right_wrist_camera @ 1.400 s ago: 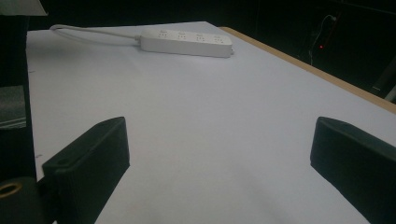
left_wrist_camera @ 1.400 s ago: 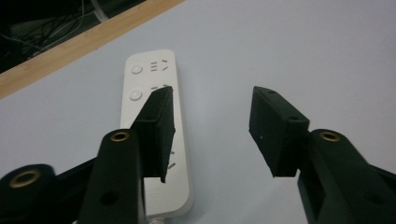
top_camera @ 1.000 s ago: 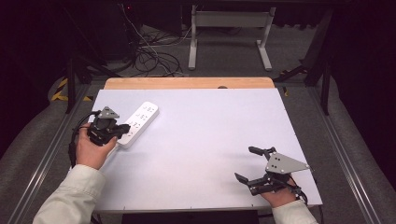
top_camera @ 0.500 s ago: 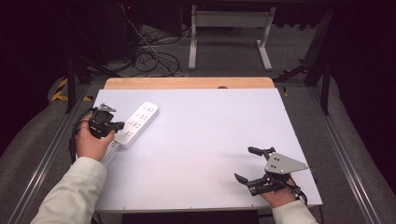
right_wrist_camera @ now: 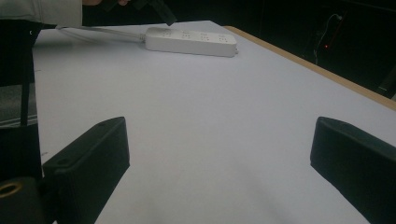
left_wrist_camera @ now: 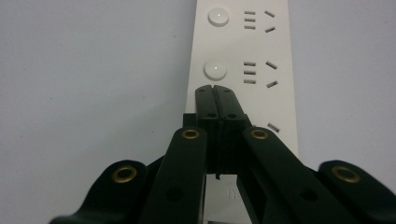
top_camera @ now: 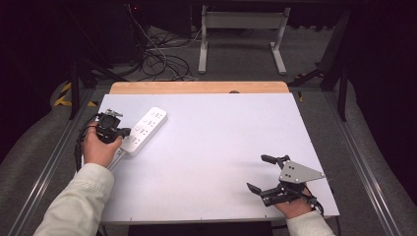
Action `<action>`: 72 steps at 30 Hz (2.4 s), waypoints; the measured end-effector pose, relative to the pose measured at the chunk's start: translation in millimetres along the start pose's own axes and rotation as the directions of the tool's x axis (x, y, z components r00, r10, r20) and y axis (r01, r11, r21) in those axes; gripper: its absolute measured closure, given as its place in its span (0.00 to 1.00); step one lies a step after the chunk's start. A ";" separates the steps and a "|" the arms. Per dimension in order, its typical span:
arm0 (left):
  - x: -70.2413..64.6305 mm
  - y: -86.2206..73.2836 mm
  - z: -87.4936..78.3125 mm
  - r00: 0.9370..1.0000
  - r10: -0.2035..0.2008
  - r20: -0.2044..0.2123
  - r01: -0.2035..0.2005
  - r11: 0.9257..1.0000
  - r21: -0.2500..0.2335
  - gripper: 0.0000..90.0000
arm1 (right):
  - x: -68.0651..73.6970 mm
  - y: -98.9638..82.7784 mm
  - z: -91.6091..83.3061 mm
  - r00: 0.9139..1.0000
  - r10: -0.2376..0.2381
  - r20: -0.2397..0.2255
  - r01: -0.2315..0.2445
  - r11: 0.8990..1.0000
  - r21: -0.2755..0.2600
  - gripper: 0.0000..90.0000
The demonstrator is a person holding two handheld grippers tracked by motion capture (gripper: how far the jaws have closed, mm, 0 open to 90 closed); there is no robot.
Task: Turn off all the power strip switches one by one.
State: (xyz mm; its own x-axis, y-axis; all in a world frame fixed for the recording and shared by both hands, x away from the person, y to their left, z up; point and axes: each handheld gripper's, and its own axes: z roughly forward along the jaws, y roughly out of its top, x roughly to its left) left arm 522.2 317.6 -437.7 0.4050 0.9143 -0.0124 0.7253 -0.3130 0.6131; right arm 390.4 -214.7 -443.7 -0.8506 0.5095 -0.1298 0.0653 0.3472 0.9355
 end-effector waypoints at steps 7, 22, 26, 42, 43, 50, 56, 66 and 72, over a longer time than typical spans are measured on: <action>0.2 -0.2 4.2 1.000 -0.001 -0.003 0.001 1.000 0.022 1.00 | 0.4 0.2 0.1 1.000 0.000 0.000 0.000 1.000 0.001 0.06; -4.7 0.2 8.0 1.000 0.012 0.001 -0.012 0.999 0.043 1.00 | 0.6 -0.1 0.3 1.000 -0.001 -0.003 0.001 1.000 0.003 0.06; -4.4 0.3 8.1 1.000 0.003 -0.003 -0.002 0.999 0.043 1.00 | 1.1 0.1 0.1 1.000 -0.003 -0.004 0.003 1.000 0.003 0.06; -4.8 -3.0 6.7 1.000 0.004 -0.007 -0.004 0.999 0.032 1.00 | 1.2 -0.5 0.0 1.000 0.000 -0.010 0.000 1.000 0.002 0.06; -4.6 -3.6 6.6 1.000 0.005 -0.008 -0.005 1.000 0.029 1.00 | 1.3 -0.5 -0.1 1.000 0.000 -0.011 0.001 1.000 0.002 0.06; -7.7 -3.4 7.6 0.999 0.020 -0.034 -0.019 0.999 0.027 1.00 | 2.7 -0.2 0.1 1.000 -0.006 -0.013 0.006 1.000 0.004 0.06; -6.5 -3.0 8.3 1.000 -0.005 -0.030 0.006 0.999 0.038 1.00 | 2.6 -0.9 0.0 1.000 -0.005 -0.018 0.005 1.000 0.007 0.06; -8.7 4.3 -6.2 1.000 -0.014 0.004 0.014 0.998 -0.064 1.00 | 2.8 -0.3 -0.6 1.000 -0.005 -0.014 0.006 1.000 0.005 0.06; -15.2 11.0 -4.3 0.999 0.033 0.001 -0.033 0.997 -0.066 1.00 | 2.1 -0.7 1.3 1.000 -0.005 -0.020 0.005 1.000 0.009 0.06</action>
State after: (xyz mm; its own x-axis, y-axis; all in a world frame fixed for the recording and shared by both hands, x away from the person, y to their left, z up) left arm 521.6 301.3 -427.4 0.4291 0.9032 0.0066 0.6733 -0.3248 0.6642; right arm 389.3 -212.9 -445.1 -0.8614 0.4916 -0.1277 0.0654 0.3566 0.9319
